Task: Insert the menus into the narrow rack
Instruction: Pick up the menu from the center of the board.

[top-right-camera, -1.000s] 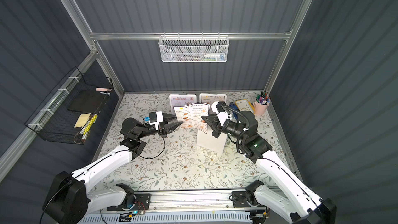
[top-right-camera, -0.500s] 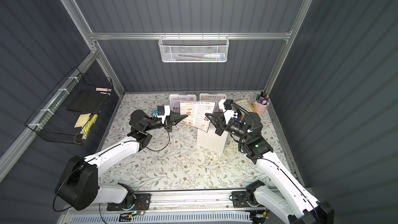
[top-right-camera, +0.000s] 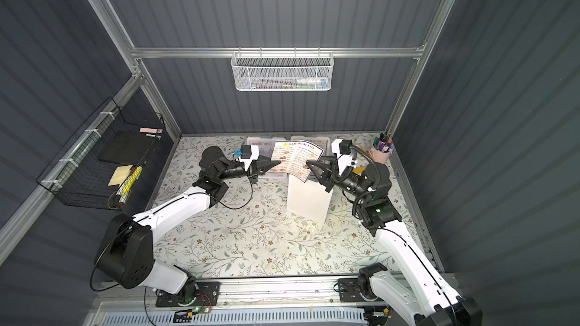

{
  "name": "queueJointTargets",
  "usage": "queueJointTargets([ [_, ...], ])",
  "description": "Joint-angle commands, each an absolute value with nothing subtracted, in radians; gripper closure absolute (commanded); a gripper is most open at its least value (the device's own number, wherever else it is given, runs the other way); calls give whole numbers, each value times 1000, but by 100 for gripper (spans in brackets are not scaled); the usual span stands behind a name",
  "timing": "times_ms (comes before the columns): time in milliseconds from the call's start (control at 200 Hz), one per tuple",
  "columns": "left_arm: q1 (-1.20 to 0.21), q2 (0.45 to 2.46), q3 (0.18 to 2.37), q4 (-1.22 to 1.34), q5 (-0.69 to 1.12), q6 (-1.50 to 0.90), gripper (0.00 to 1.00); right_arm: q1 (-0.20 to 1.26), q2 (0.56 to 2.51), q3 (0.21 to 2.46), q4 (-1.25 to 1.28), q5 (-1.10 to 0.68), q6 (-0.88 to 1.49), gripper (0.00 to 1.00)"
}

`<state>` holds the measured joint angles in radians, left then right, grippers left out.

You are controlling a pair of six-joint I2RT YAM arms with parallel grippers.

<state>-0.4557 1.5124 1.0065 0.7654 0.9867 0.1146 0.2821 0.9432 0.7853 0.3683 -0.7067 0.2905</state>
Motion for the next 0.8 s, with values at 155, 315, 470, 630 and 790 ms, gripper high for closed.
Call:
queueJointTargets([
  [155, -459, 1546, 1069, 702, 1032, 158, 100, 224, 1002, 766, 503, -774, 385, 98],
  [315, -459, 1566, 1081, 717, 1022, 144, 79, 193, 1029, 752, 566, -787, 434, 100],
  [470, -459, 1604, 1113, 722, 1023, 130, 77, 180, 1023, 737, 600, -787, 445, 100],
  [630, -459, 1630, 1138, 724, 1025, 123, 74, 166, 1023, 739, 603, -764, 444, 100],
  [790, -460, 1653, 1165, 724, 1026, 114, 73, 148, 1045, 750, 610, -770, 451, 100],
])
